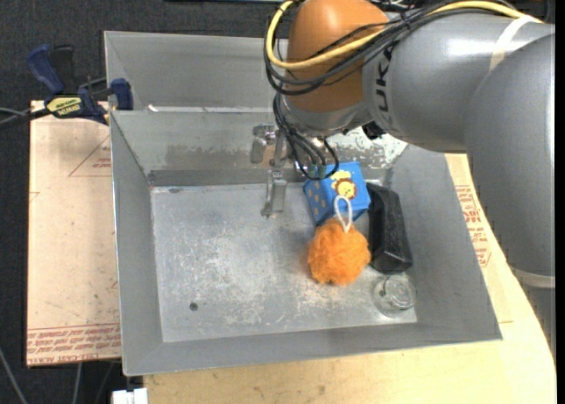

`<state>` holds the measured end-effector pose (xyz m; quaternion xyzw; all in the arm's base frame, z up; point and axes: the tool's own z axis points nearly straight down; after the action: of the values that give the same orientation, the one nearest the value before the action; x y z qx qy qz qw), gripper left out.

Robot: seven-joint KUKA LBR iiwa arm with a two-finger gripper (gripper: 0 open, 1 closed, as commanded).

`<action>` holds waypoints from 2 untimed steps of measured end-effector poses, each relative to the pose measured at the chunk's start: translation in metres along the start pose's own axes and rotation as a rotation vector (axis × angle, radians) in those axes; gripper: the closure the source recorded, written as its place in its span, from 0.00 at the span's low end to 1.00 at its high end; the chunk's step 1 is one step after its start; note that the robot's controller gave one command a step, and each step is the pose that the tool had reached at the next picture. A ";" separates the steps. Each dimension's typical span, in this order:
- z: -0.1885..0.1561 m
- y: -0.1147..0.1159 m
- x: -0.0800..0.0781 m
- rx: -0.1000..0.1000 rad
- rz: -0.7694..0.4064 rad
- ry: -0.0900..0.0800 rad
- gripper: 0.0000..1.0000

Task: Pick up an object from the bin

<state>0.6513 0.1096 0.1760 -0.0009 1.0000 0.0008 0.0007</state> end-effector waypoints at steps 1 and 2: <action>0.025 -0.033 -0.002 -0.004 0.011 -0.006 0.00; 0.075 -0.061 0.015 0.005 0.093 -0.003 0.00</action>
Offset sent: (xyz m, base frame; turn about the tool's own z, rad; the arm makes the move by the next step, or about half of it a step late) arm -0.0233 -0.0392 -0.0881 0.0968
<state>0.6363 0.0483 0.1012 0.0458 0.9989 -0.0017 0.0020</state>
